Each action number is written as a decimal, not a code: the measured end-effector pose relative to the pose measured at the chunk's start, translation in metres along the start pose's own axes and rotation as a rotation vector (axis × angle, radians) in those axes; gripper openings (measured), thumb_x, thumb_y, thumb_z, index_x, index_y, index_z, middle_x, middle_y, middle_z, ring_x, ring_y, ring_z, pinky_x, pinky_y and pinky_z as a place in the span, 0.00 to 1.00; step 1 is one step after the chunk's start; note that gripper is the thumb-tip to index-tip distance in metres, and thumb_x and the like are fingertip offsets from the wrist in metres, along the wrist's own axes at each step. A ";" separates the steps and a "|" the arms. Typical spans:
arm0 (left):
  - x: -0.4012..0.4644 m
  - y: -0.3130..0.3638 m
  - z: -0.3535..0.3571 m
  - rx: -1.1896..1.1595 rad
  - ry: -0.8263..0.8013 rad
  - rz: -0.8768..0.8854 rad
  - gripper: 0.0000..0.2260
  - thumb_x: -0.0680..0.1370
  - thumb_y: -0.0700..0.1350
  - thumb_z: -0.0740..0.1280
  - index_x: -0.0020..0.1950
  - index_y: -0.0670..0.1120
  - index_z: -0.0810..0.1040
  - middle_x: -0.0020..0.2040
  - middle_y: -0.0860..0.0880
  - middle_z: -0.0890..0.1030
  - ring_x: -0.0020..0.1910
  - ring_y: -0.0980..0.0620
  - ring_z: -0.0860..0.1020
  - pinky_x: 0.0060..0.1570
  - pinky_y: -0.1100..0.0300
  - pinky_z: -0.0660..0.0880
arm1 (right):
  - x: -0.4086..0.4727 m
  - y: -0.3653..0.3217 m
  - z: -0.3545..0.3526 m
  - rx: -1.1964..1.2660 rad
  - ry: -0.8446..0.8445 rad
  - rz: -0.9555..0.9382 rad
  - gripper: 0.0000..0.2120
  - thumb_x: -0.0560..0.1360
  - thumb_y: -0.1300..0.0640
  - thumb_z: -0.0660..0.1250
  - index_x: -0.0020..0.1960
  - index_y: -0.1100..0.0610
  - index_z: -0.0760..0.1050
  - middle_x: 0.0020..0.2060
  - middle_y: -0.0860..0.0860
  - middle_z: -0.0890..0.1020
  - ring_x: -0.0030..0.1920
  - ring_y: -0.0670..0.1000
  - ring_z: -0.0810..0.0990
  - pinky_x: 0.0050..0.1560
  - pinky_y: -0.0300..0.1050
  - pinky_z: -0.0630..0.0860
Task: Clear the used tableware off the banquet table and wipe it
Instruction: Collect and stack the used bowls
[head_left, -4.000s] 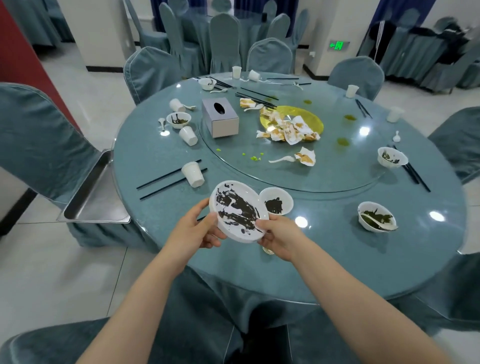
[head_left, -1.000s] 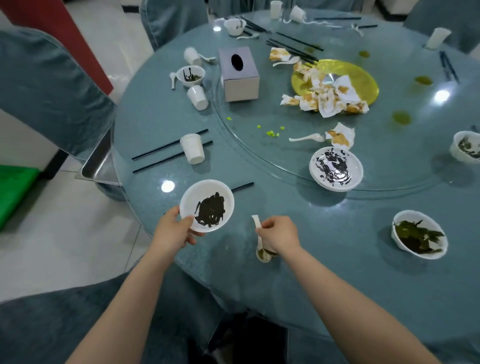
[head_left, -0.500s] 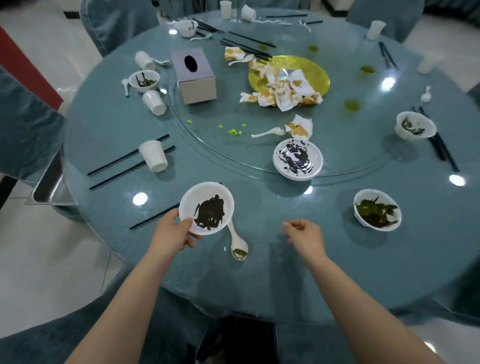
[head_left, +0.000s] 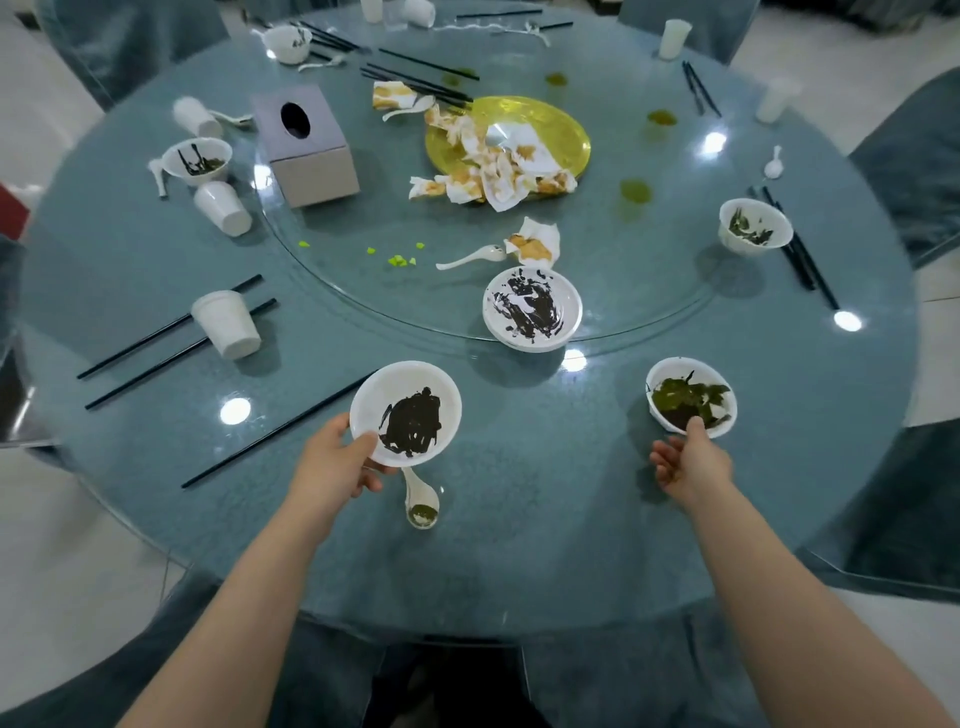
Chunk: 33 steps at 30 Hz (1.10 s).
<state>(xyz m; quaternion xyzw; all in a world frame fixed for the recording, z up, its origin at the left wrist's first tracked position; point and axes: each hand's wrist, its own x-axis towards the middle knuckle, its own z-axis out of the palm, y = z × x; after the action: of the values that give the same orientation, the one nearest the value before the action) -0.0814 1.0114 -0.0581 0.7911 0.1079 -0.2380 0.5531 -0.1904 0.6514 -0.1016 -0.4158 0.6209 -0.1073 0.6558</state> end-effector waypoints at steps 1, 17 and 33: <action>0.000 0.000 -0.001 0.002 0.005 -0.002 0.12 0.78 0.39 0.59 0.60 0.48 0.73 0.31 0.44 0.83 0.20 0.53 0.72 0.25 0.62 0.64 | 0.003 -0.003 0.001 -0.001 -0.002 0.004 0.17 0.80 0.46 0.57 0.41 0.58 0.71 0.34 0.55 0.78 0.29 0.51 0.74 0.27 0.41 0.66; -0.039 -0.031 -0.063 -0.045 0.096 0.021 0.15 0.79 0.41 0.61 0.65 0.47 0.72 0.34 0.44 0.84 0.23 0.52 0.75 0.25 0.63 0.66 | -0.088 0.043 0.068 -0.324 -0.374 -0.238 0.14 0.76 0.51 0.66 0.35 0.56 0.72 0.23 0.48 0.72 0.22 0.45 0.68 0.26 0.38 0.65; -0.162 -0.087 -0.175 -0.177 0.165 0.180 0.13 0.81 0.45 0.60 0.55 0.65 0.71 0.33 0.45 0.84 0.26 0.53 0.79 0.24 0.65 0.70 | -0.314 0.142 0.111 -0.770 -0.934 -0.590 0.16 0.76 0.50 0.66 0.33 0.56 0.74 0.22 0.46 0.73 0.24 0.45 0.68 0.28 0.37 0.68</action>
<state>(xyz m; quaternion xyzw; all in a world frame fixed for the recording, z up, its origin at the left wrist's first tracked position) -0.2144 1.2204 -0.0015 0.7626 0.1018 -0.1112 0.6290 -0.2085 0.9931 0.0164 -0.7748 0.1263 0.1384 0.6038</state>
